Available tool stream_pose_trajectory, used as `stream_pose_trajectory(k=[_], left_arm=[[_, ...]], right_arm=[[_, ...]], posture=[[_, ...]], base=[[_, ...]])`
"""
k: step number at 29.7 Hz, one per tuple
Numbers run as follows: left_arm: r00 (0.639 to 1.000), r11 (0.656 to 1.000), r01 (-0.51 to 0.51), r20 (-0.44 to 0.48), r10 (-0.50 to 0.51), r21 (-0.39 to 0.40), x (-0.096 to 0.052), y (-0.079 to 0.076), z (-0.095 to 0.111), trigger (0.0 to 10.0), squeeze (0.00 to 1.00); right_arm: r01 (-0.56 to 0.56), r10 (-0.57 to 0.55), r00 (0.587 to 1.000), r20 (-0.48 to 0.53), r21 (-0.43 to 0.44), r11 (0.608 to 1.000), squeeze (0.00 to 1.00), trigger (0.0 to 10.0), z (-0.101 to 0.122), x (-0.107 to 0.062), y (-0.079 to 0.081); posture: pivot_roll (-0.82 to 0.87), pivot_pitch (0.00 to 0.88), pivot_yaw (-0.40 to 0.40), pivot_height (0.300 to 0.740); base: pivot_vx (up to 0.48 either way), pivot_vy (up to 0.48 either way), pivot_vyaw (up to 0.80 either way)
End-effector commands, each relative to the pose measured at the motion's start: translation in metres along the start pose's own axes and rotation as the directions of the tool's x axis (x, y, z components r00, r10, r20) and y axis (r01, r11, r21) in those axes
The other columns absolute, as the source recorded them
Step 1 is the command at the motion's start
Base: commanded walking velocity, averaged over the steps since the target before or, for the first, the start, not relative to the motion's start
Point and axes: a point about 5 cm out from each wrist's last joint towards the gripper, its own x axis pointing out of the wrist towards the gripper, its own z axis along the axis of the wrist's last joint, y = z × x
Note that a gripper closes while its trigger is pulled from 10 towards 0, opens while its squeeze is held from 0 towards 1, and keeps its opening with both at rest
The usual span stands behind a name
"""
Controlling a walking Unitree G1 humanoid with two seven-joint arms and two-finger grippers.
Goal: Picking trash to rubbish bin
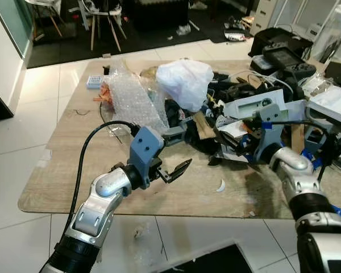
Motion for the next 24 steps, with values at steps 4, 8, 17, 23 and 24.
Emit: stream_pose_trajectory(k=[4,8,17,23,24], left_arm=[[1.0,1.0,0.011,0.005,-0.011,-0.015,0.0,-0.005,0.003,10.0,0.0],[0.998,0.997,0.066,0.005,-0.066,-0.044,-0.001,-0.012,0.006,10.0,0.0],[0.994,0.994,0.107,-0.013,-0.107,-0.029,0.001,-0.014,0.005,10.0,0.0],[0.993,0.993,0.114,-0.017,-0.115,-0.033,0.003,-0.014,0.005,10.0,0.0],[0.993,0.993,0.117,-0.016,-0.117,-0.035,0.003,-0.015,0.005,10.0,0.0]], right_arm=[[-0.088,0.081,0.988,-0.134,-0.05,0.995,0.0,10.0,-0.012,-0.006,-0.001],[-0.184,0.163,0.966,-0.202,-0.09,0.979,0.0,10.0,-0.014,-0.011,-0.004],[-0.26,0.235,0.952,-0.195,-0.113,0.959,0.0,10.0,0.0,-0.011,-0.006],[-0.313,0.281,0.929,-0.241,-0.11,0.943,0.0,10.0,-0.004,-0.013,-0.002],[-0.323,0.287,0.923,-0.257,-0.11,0.94,0.0,10.0,-0.006,-0.014,-0.001]], posture=[[-0.06,0.218,0.024,0.74],[-0.06,0.217,0.02,0.74],[-0.07,0.206,0.026,0.74],[-0.08,0.202,0.026,0.74],[-0.08,0.2,0.026,0.74]], base=[[0.0,0.0,0.0],[0.0,0.0,0.0],[0.0,0.0,0.0],[0.0,0.0,0.0],[0.0,0.0,0.0]])
